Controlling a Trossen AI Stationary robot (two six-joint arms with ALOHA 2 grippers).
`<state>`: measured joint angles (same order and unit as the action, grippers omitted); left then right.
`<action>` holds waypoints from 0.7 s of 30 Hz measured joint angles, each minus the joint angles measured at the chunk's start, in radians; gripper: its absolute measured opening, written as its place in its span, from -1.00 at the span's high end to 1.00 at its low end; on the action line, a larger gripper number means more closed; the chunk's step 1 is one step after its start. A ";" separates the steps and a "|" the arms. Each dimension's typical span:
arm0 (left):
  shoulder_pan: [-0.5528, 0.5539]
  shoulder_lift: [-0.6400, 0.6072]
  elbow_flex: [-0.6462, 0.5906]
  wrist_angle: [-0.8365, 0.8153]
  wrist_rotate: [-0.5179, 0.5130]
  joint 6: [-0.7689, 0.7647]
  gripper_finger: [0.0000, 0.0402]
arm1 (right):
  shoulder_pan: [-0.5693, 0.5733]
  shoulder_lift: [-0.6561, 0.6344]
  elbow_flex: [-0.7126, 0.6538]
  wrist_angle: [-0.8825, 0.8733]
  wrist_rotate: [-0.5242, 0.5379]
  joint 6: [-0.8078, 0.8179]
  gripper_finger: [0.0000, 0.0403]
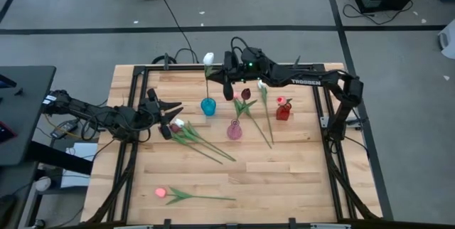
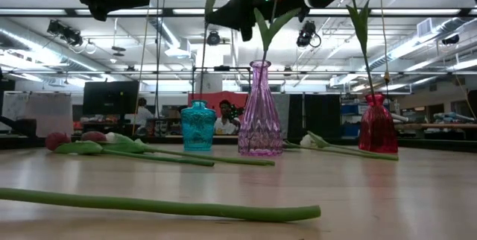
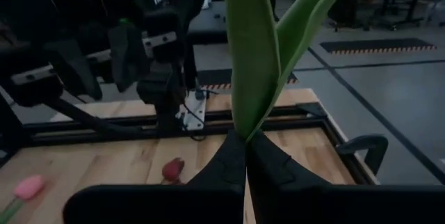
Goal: Sort flowers into vase by color
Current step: Put the middle white tulip into the blue vase
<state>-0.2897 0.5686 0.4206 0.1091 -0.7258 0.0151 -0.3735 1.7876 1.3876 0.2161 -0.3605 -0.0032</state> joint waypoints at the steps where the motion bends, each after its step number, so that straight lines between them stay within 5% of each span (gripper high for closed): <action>1: 0.000 0.000 0.000 0.000 0.000 0.000 0.54 | 0.000 0.007 0.000 0.000 0.000 -0.001 0.94; 5: 0.000 0.000 0.000 -0.003 0.000 0.000 0.54 | -0.001 0.012 0.000 -0.040 -0.008 -0.031 0.85; 15: 0.000 0.000 0.000 0.005 0.000 0.002 0.54 | -0.020 -0.047 0.000 -0.323 -0.009 -0.051 0.22; 21: 0.000 0.000 0.000 0.024 0.000 0.004 0.54 | -0.041 -0.095 0.000 -0.460 -0.012 -0.070 0.11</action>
<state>-0.2897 0.5690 0.4206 0.1331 -0.7261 0.0186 -0.4140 1.6926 1.3876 -0.2438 -0.3721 -0.0732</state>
